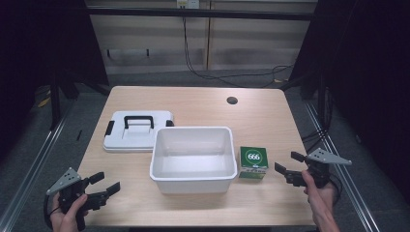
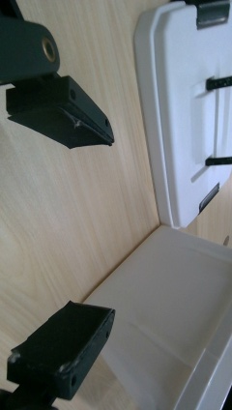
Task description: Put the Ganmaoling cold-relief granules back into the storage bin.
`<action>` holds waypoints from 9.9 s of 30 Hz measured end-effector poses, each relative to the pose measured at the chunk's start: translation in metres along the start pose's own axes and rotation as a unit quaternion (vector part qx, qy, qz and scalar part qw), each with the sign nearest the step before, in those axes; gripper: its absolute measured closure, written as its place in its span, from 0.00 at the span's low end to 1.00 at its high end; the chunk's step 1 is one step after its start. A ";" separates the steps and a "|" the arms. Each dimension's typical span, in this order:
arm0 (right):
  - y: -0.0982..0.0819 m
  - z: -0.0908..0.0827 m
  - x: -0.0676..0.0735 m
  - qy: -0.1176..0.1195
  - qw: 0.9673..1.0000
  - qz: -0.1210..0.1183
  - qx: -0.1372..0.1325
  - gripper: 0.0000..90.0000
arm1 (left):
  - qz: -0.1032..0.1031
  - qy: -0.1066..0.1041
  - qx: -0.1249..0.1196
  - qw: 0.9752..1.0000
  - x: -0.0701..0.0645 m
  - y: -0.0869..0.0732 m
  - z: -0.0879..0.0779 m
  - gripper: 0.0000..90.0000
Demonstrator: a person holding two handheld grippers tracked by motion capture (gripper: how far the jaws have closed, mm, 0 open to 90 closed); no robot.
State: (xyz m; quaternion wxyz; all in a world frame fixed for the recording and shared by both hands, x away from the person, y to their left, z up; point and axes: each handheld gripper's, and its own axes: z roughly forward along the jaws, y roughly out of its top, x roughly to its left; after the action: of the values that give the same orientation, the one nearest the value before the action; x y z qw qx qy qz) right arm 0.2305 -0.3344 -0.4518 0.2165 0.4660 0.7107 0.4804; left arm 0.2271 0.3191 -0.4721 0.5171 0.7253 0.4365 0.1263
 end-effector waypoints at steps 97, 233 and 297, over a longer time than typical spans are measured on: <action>0.129 0.099 0.060 0.169 0.852 -0.318 0.380 0.15 | 0.008 0.001 0.010 1.000 0.003 0.000 0.002 0.18; 0.162 0.104 0.075 0.167 0.765 -0.408 0.469 0.18 | 0.007 -0.005 0.011 1.000 0.002 0.000 0.003 0.18; 0.250 0.091 0.135 0.184 0.754 -0.441 0.451 0.18 | 0.008 -0.007 0.012 1.000 0.002 0.001 0.005 0.18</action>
State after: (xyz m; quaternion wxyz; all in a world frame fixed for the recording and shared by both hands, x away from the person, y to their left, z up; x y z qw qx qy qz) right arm 0.3494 -0.1471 -0.2524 0.0342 0.0470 0.9978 0.0317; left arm 0.2316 0.3174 -0.4737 0.5106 0.7355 0.4289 0.1203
